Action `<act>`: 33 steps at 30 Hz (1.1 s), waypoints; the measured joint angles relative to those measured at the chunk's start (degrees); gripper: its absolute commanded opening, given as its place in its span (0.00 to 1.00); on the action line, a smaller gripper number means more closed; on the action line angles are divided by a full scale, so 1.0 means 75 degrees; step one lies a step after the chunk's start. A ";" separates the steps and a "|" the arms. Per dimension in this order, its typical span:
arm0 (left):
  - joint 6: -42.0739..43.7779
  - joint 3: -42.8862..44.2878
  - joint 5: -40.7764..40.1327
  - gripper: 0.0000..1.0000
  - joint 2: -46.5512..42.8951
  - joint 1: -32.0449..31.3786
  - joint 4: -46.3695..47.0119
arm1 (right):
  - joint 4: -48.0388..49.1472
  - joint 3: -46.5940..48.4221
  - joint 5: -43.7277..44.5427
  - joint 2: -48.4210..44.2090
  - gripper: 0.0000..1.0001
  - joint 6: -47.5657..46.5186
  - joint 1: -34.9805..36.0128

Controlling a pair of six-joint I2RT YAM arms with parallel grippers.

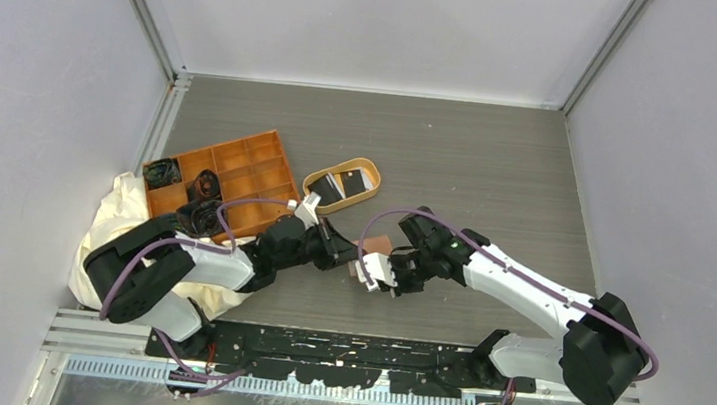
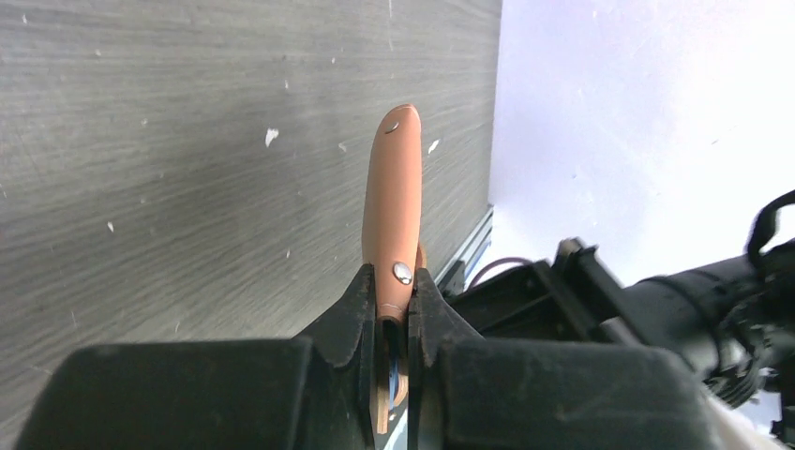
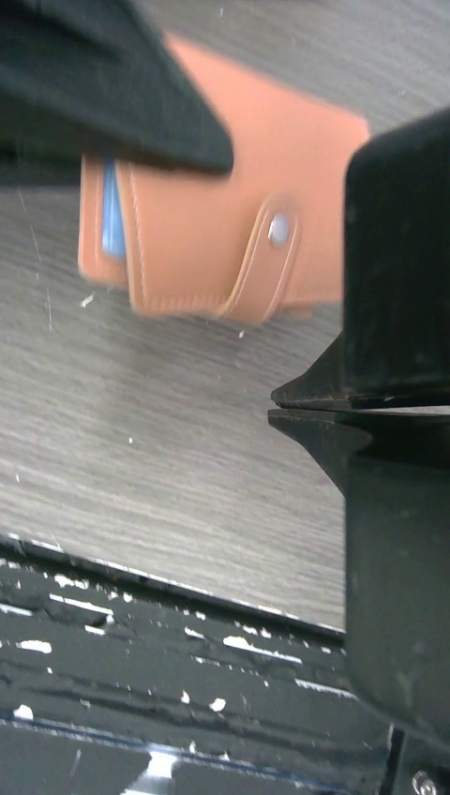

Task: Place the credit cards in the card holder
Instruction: Open the card holder at the center of the board.

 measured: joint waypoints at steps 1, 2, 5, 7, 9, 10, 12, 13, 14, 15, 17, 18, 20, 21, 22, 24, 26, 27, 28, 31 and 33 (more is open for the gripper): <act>-0.0029 0.0000 -0.0006 0.00 0.0038 0.0058 0.0099 | -0.0064 0.0000 -0.0015 0.0032 0.01 -0.0017 0.0020; -0.0061 0.0000 -0.0006 0.00 0.0082 0.0114 0.0204 | -0.0149 0.0000 -0.0035 0.0067 0.01 -0.0041 0.0047; -0.0015 0.0012 0.0067 0.00 0.0201 0.0137 0.0367 | -0.0291 0.0003 -0.0050 0.0125 0.19 0.0003 0.0085; 0.0201 0.0093 0.0213 0.00 0.0256 0.0137 0.0221 | -0.0277 0.0017 -0.0006 0.0111 0.35 0.0239 0.0067; 0.0536 0.0300 0.0417 0.00 0.0259 0.0137 -0.0178 | -0.0169 0.0023 0.0044 0.0003 0.45 0.0522 -0.0041; 0.0723 0.0440 0.0522 0.00 0.0259 0.0134 -0.0408 | -0.0119 0.0023 0.0055 -0.0117 0.48 0.0606 -0.0152; 0.1052 0.0679 0.0676 0.00 0.0259 0.0117 -0.0764 | -0.0026 0.0023 0.0058 -0.0393 0.53 0.0664 -0.0385; 0.1183 0.0781 0.0752 0.00 0.0256 0.0105 -0.0933 | 0.0044 0.0023 0.0058 -0.0548 0.54 0.0682 -0.0484; 0.1329 0.0877 0.0822 0.00 0.0254 0.0085 -0.1096 | 0.0114 0.0020 0.0067 -0.0670 0.56 0.0688 -0.0571; 0.1460 0.0956 0.0883 0.00 0.0254 0.0058 -0.1247 | 0.0195 0.0015 0.0073 -0.0746 0.57 0.0691 -0.0615; 0.1655 0.1125 0.0997 0.00 0.0254 -0.0012 -0.1559 | 0.0358 -0.0020 0.0105 -0.0775 0.58 0.0697 -0.0609; 0.1708 0.1189 0.1040 0.00 0.0254 -0.0050 -0.1652 | 0.0408 -0.0052 0.0131 -0.0772 0.58 0.0699 -0.0600; 0.1833 0.1349 0.1137 0.00 0.0254 -0.0175 -0.1868 | 0.0463 -0.0117 0.0184 -0.0752 0.58 0.0708 -0.0560; 0.1874 0.1405 0.1177 0.00 0.0254 -0.0221 -0.1920 | 0.0490 -0.0146 0.0192 -0.0734 0.57 0.0711 -0.0545; 0.1897 0.1448 0.1224 0.00 0.0254 -0.0262 -0.1947 | 0.0525 -0.0178 0.0204 -0.0717 0.55 0.0708 -0.0513; 0.1918 0.1480 0.1274 0.00 0.0254 -0.0303 -0.2017 | 0.0533 -0.0224 0.0230 -0.0650 0.50 0.0667 -0.0423; 0.1912 0.1480 0.1300 0.00 0.0254 -0.0309 -0.2142 | 0.0539 -0.0245 0.0265 -0.0542 0.46 0.0583 -0.0300; 0.1897 0.1480 0.1300 0.00 0.0254 -0.0309 -0.2171 | 0.0539 -0.0248 0.0294 -0.0481 0.44 0.0554 -0.0221; 0.1880 0.1480 0.1300 0.00 0.0254 -0.0309 -0.2200 | 0.0539 -0.0248 0.0321 -0.0428 0.42 0.0530 -0.0163; 0.1763 0.1457 0.1294 0.00 0.0254 -0.0306 -0.2189 | 0.0527 -0.0251 0.0393 -0.0297 0.38 0.0440 0.0003; 0.1591 0.1402 0.1294 0.00 0.0254 -0.0297 -0.2095 | 0.0527 -0.0248 0.0423 -0.0271 0.36 0.0385 0.0058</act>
